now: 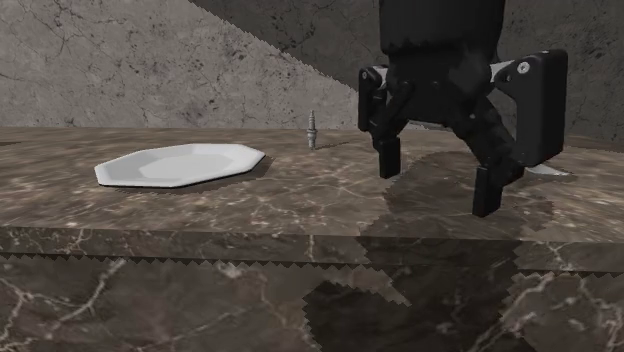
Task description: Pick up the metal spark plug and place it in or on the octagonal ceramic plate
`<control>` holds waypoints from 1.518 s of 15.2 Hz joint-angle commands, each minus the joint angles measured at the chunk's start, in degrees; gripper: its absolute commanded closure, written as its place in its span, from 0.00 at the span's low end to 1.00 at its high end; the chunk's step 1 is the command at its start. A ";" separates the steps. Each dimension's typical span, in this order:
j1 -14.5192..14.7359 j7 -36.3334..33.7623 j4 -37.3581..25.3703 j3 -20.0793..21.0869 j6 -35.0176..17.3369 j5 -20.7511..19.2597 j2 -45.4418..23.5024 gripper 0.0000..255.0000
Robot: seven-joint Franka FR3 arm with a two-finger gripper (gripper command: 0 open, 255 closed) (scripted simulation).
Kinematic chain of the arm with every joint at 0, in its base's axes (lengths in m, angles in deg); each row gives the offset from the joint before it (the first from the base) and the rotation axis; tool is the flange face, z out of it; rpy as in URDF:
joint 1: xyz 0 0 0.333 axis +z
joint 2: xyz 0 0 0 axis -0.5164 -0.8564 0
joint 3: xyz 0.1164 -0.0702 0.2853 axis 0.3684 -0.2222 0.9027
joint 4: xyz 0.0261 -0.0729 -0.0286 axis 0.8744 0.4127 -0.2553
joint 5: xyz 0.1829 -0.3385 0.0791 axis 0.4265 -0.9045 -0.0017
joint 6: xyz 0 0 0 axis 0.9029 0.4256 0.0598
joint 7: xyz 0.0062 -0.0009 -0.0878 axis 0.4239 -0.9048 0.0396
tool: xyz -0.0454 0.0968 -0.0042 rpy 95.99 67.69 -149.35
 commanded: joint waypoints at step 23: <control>2.35 -31.03 -35.83 29.99 -5.00 -10.21 -37.42 0.00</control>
